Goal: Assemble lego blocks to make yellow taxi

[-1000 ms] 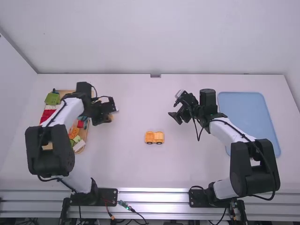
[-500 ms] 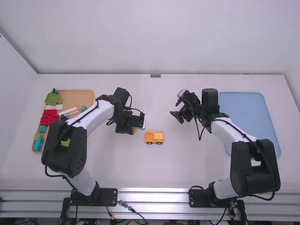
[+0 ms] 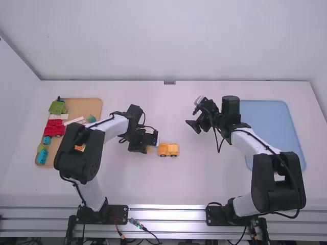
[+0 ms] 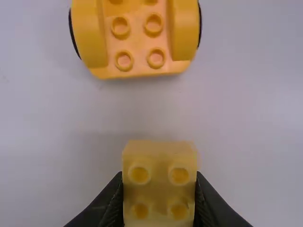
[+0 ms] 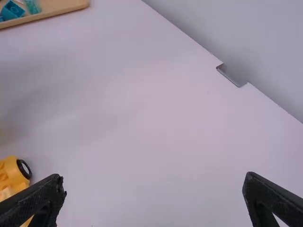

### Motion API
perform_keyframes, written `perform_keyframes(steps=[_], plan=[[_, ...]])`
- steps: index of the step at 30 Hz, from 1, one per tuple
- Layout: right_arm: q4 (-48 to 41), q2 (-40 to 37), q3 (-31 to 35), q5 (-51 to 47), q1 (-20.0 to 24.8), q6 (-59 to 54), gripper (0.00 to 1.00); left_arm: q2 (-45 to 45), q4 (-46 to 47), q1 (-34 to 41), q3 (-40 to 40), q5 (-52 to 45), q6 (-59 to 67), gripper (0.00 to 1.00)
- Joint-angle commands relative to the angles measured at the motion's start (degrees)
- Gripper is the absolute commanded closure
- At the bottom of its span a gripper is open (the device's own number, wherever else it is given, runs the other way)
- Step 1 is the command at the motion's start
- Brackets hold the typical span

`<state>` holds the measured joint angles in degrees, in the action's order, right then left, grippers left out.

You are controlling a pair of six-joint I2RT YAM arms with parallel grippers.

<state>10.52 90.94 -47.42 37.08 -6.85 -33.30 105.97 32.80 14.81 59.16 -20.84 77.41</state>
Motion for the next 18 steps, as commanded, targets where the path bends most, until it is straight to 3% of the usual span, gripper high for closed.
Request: perform_keyframes(steps=[1, 8, 9, 10, 11, 12, 18], plan=[[0.15, -1.19, -1.75, 0.59, -0.28, 0.09, 0.01, 0.07, -2.23, 0.07, -2.84, -0.76, -0.55, 0.97], [0.09, -1.19, -1.75, 0.59, -0.48, 0.07, 0.01, 0.07, -10.71, 0.2, -6.01, 3.28, -7.5, 0.85], [0.13, -1.19, -1.75, 0.57, -0.46, 0.09, 0.01, 0.07, -10.51, 0.2, -6.01, 3.41, -7.52, 0.71], [0.13, -1.19, -1.75, 0.55, -0.26, 0.07, 0.01, 0.07, -10.49, 0.2, -6.01, 3.41, -7.52, 0.5], [0.11, -1.19, -1.75, 0.57, -0.2, 0.04, 0.01, 0.07, -10.47, 0.2, -5.98, 3.52, -7.5, 0.08], [0.11, -1.19, -1.75, 0.57, -0.22, 0.07, 0.02, 0.07, -10.36, 0.2, -5.94, 3.65, -7.43, 0.01], [0.13, -1.19, -1.75, 0.57, -0.22, 0.07, 0.01, -0.36, -5.83, 0.2, -1.46, 7.43, -6.97, 0.01]])
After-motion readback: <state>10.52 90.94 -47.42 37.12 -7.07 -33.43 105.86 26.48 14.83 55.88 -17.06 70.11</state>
